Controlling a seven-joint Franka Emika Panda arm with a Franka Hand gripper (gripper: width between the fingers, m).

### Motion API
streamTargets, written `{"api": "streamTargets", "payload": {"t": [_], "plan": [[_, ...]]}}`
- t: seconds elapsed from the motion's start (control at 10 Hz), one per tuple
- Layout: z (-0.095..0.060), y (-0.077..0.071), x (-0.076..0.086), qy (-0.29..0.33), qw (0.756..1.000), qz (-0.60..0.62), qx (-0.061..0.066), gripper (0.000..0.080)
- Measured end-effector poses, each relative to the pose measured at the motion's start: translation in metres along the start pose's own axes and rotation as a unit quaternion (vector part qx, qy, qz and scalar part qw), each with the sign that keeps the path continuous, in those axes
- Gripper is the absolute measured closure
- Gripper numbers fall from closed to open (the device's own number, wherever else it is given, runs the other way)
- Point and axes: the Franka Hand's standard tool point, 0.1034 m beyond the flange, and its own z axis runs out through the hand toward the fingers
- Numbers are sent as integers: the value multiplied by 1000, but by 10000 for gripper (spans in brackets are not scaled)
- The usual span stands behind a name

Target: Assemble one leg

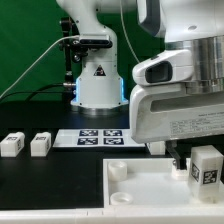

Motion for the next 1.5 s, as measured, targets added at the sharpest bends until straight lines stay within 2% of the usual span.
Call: {"api": "streamTargets", "payload": {"t": [0.1,0.2,0.3,0.5,0.7,0.8,1.1,1.2,1.3,1.4,1.5], "plan": [[0,0,0,0,1000,14,1,245],[0,-2,-1,-2,997,71,6,414],[1,4,-1,-3,992,127,3,494],[1,6,-1,-4,973,232,5,496],[1,9,-2,-3,934,357,15,496],[2,8,-4,-4,889,457,26,496],[7,-1,-9,-16,763,645,51,497],[8,-3,-9,-18,753,655,53,497],[8,-3,-9,-18,762,645,54,499],[8,-3,-9,-18,763,644,53,429],[8,-3,-9,-16,783,619,54,429]]}}
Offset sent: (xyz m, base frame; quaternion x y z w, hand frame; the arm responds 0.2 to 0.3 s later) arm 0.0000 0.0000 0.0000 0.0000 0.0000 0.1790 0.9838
